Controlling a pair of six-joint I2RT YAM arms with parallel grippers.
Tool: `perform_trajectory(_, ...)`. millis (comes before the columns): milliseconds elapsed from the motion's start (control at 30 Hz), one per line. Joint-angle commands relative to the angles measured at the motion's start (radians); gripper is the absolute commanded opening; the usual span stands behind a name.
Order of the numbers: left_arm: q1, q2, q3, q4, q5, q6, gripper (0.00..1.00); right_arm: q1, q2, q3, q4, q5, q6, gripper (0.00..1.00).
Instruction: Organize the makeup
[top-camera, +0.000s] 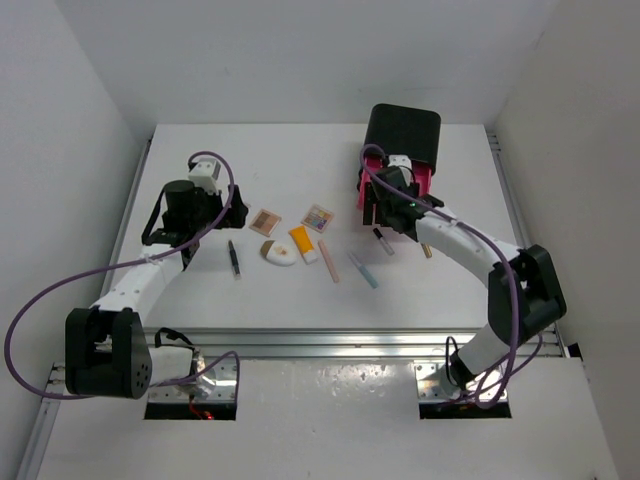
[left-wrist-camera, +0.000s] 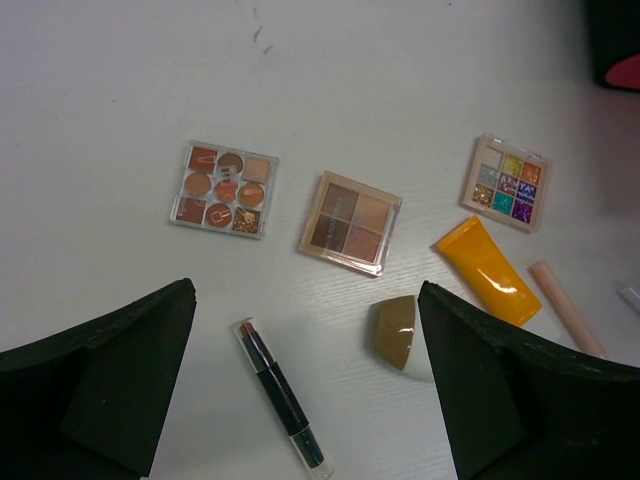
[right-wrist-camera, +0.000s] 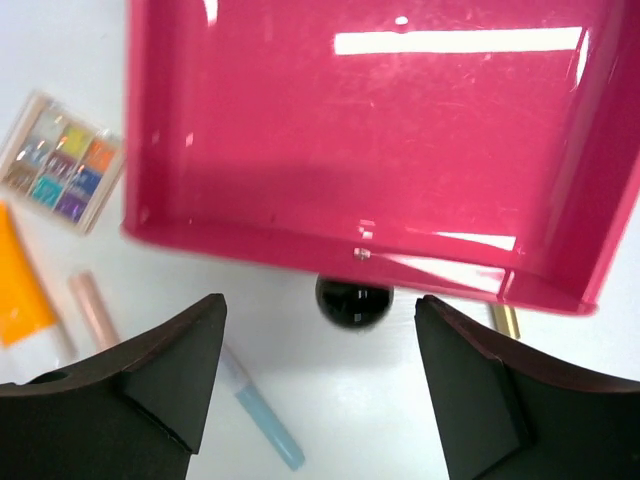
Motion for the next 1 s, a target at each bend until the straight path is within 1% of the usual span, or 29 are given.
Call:
perform_trajectory(0, -0.009, 0.003, -0.007, 0.004, -0.024, -0.018, 1.0, 0.017, -0.104, -0.004, -0.003, -0.089, -0.102, 0.77)
perform_trajectory(33, -0.009, 0.003, -0.007, -0.006, -0.041, -0.018, 1.0, 0.012, -0.116, -0.015, -0.011, -0.114, -0.133, 0.77)
perform_trajectory(100, -0.009, 0.003, -0.007, -0.016, -0.057, -0.018, 1.0, 0.014, -0.162, -0.039, -0.037, -0.227, -0.165, 0.77)
perform_trajectory(133, -0.009, 0.003, -0.007, -0.025, -0.069, -0.018, 1.0, 0.012, -0.173, -0.055, -0.043, -0.258, -0.181, 0.77)
perform_trajectory(167, -0.009, 0.014, -0.007, -0.025, -0.078, -0.006, 1.0, 0.014, -0.192, -0.07, -0.049, -0.352, -0.222, 0.77)
perform_trajectory(267, -0.009, 0.024, -0.007, -0.034, -0.113, 0.04, 0.96, 0.014, -0.2, -0.087, -0.096, -0.436, -0.254, 0.77)
perform_trajectory(300, -0.009, 0.024, -0.007, -0.034, -0.113, 0.101, 0.91, 0.012, -0.2, -0.087, -0.119, -0.442, -0.262, 0.77)
perform_trajectory(367, -0.009, 0.038, 0.019, -0.071, -0.069, 0.208, 0.88, 0.014, -0.2, -0.075, -0.153, -0.45, -0.268, 0.77)
perform_trajectory(400, 0.003, 0.055, 0.037, -0.091, -0.037, 0.336, 0.88, 0.014, -0.197, -0.07, -0.163, -0.476, -0.288, 0.78)
perform_trajectory(433, 0.003, 0.067, 0.062, -0.121, 0.022, 0.395, 0.88, 0.015, -0.197, -0.061, -0.179, -0.484, -0.299, 0.81)
perform_trajectory(467, 0.012, 0.099, 0.132, -0.214, 0.05, 0.446, 0.88, 0.014, -0.194, -0.049, -0.19, -0.517, -0.305, 0.83)
perform_trajectory(500, 0.012, 0.115, 0.168, -0.264, 0.078, 0.531, 0.88, 0.015, -0.19, -0.043, -0.193, -0.533, -0.338, 0.88)
perform_trajectory(567, 0.012, 0.141, 0.237, -0.347, 0.178, 0.595, 0.91, 0.014, -0.185, -0.017, -0.222, -0.574, -0.358, 0.91)
perform_trajectory(600, 0.012, 0.153, 0.249, -0.42, 0.228, 0.641, 0.92, 0.015, -0.18, -0.018, -0.23, -0.582, -0.378, 0.92)
perform_trajectory(633, 0.012, 0.153, 0.249, -0.454, 0.335, 0.766, 0.99, 0.014, -0.176, -0.018, -0.236, -0.589, -0.4, 0.94)
perform_trajectory(700, -0.031, 0.143, 0.237, -0.506, 0.409, 0.907, 1.0, 0.011, -0.17, -0.021, -0.241, -0.606, -0.418, 0.94)
perform_trajectory(733, -0.049, 0.143, 0.237, -0.516, 0.426, 1.036, 1.0, 0.014, -0.164, -0.029, -0.245, -0.612, -0.434, 0.95)
perform_trajectory(800, -0.118, 0.173, 0.246, -0.549, 0.427, 1.15, 1.0, 0.009, -0.157, -0.029, -0.258, -0.646, -0.446, 0.95)
perform_trajectory(833, -0.142, 0.226, 0.268, -0.613, 0.427, 1.199, 1.0, 0.01, -0.154, -0.029, -0.259, -0.675, -0.449, 0.95)
perform_trajectory(867, -0.185, 0.259, 0.291, -0.649, 0.427, 1.286, 1.0, 0.01, -0.153, -0.029, -0.27, -0.683, -0.457, 0.95)
perform_trajectory(900, -0.205, 0.291, 0.339, -0.684, 0.411, 1.322, 1.0, 0.01, -0.151, -0.03, -0.27, -0.691, -0.46, 0.95)
perform_trajectory(967, -0.244, 0.378, 0.381, -0.743, 0.388, 1.374, 1.0, 0.007, -0.154, -0.052, -0.269, -0.711, -0.461, 0.95)
